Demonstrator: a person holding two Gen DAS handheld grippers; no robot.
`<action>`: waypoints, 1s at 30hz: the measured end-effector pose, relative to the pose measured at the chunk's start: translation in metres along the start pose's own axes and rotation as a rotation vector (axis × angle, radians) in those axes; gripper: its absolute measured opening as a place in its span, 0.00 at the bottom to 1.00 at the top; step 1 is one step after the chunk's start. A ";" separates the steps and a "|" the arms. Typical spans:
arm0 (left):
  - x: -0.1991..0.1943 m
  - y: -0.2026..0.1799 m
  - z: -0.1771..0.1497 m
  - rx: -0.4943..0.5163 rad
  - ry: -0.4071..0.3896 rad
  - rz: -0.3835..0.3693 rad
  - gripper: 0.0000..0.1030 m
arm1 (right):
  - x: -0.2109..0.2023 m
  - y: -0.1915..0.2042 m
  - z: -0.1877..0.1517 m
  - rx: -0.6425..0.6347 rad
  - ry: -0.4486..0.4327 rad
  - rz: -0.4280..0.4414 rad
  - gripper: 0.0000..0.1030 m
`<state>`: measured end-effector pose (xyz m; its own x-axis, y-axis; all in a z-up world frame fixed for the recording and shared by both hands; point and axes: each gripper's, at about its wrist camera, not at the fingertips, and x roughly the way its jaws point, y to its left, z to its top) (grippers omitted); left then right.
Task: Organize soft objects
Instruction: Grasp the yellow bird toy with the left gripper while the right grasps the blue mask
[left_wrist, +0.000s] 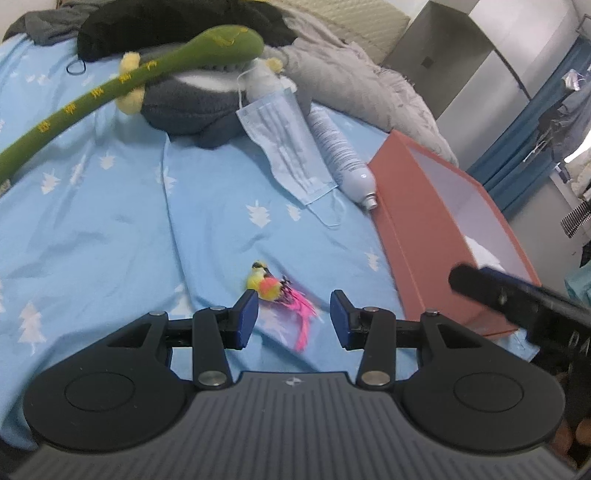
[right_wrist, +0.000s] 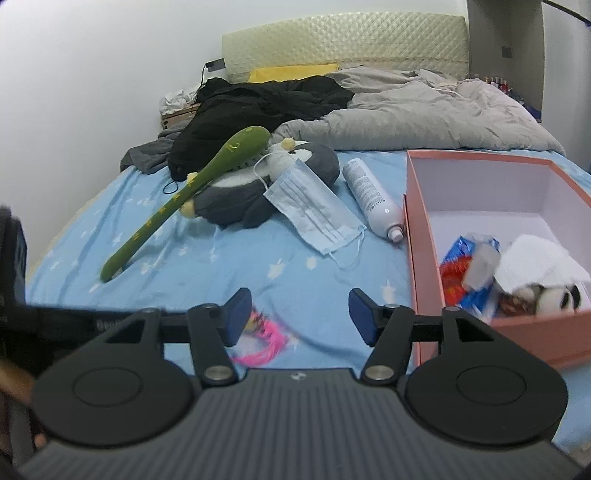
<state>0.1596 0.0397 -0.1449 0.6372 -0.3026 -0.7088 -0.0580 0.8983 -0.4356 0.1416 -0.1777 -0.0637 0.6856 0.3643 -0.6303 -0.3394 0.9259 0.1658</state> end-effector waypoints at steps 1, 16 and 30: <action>0.007 0.002 0.002 -0.002 0.005 0.002 0.48 | 0.010 -0.001 0.004 -0.002 0.002 -0.001 0.60; 0.080 0.020 0.017 -0.001 0.054 -0.036 0.47 | 0.152 -0.008 0.050 -0.044 0.081 -0.001 0.65; 0.096 0.050 0.024 -0.104 0.066 -0.074 0.29 | 0.266 -0.011 0.063 -0.060 0.172 -0.053 0.65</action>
<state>0.2361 0.0632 -0.2217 0.5907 -0.3899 -0.7065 -0.0948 0.8360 -0.5406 0.3684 -0.0846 -0.1851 0.5850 0.2875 -0.7584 -0.3472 0.9338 0.0862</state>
